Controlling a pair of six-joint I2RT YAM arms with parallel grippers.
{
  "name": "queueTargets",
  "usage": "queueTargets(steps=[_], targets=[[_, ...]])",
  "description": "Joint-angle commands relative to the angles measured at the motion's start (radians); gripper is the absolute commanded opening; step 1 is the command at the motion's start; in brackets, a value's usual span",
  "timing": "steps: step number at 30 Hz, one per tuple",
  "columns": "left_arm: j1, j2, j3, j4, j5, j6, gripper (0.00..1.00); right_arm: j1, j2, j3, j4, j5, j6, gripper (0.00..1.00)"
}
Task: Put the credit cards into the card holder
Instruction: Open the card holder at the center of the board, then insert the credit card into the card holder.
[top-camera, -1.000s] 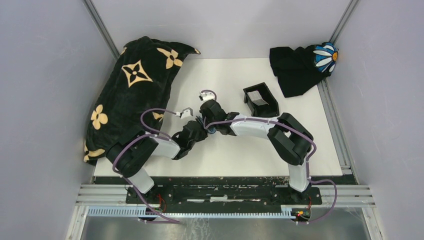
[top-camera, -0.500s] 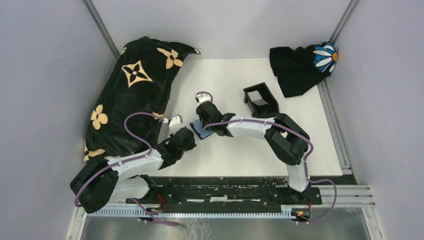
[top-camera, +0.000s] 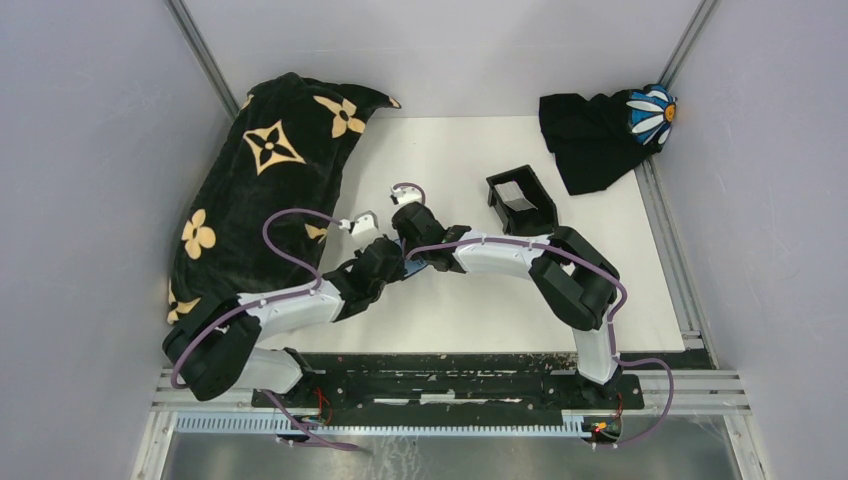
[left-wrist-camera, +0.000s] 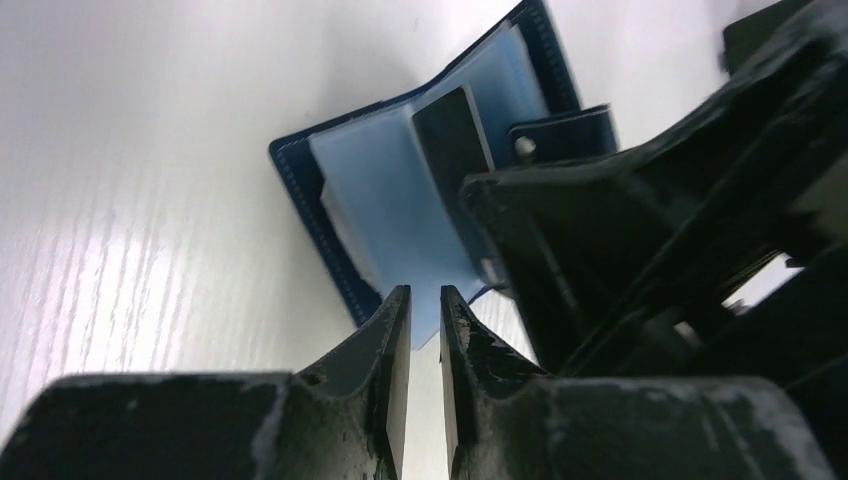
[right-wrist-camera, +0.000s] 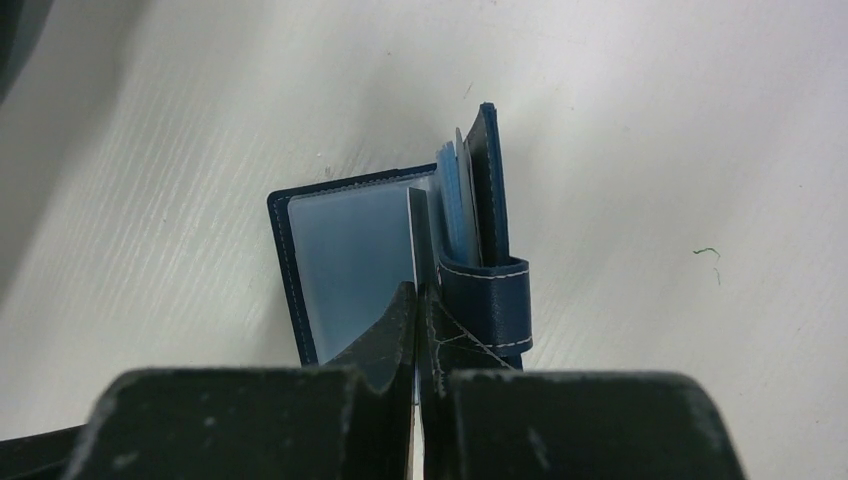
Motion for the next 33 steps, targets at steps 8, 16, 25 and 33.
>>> queueTargets(steps=[8, 16, 25, 33], targets=[[-0.002, 0.132, 0.088, 0.053, -0.049, 0.033, 0.24, -0.009, -0.039, -0.009, -0.066, -0.085, 0.048, 0.01], [-0.002, 0.179, 0.043, 0.088, -0.066, -0.010, 0.22, -0.051, -0.061, -0.029, -0.056, -0.137, 0.068, 0.01], [-0.001, 0.233, 0.024, 0.099, -0.066, -0.031, 0.21, -0.095, -0.077, -0.054, -0.047, -0.179, 0.078, 0.01], [-0.002, 0.247, 0.016, 0.088, -0.099, -0.034, 0.21, -0.165, -0.066, -0.107, 0.015, -0.252, 0.125, 0.01]])
